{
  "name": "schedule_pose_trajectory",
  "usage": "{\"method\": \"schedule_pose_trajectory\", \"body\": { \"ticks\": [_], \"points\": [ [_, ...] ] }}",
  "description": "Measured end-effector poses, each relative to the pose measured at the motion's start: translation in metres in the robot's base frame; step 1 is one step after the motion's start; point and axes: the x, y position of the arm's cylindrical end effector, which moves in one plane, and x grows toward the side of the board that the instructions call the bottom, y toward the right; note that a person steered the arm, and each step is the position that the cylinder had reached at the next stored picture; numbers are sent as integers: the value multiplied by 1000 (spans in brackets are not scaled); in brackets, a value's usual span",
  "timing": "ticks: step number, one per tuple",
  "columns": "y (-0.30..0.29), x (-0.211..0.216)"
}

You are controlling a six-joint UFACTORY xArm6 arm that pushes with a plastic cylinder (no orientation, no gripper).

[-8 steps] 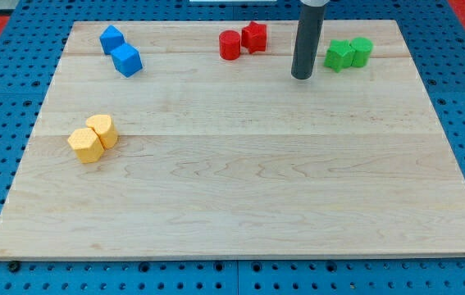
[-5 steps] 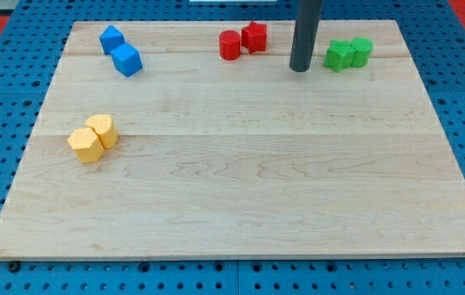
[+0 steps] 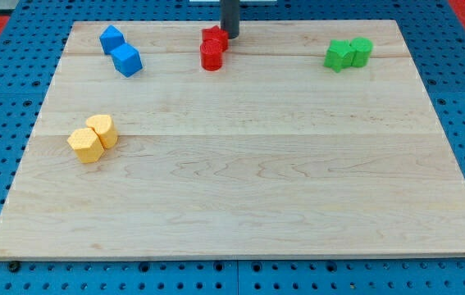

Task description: Drag red blocks towards bottom center of the board

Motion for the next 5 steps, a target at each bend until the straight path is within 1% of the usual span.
{"method": "schedule_pose_trajectory", "body": {
  "ticks": [1,2,3,5],
  "points": [
    [4,-24],
    [-9,-29],
    [-26,-20],
    [-23,38]
  ]
}}
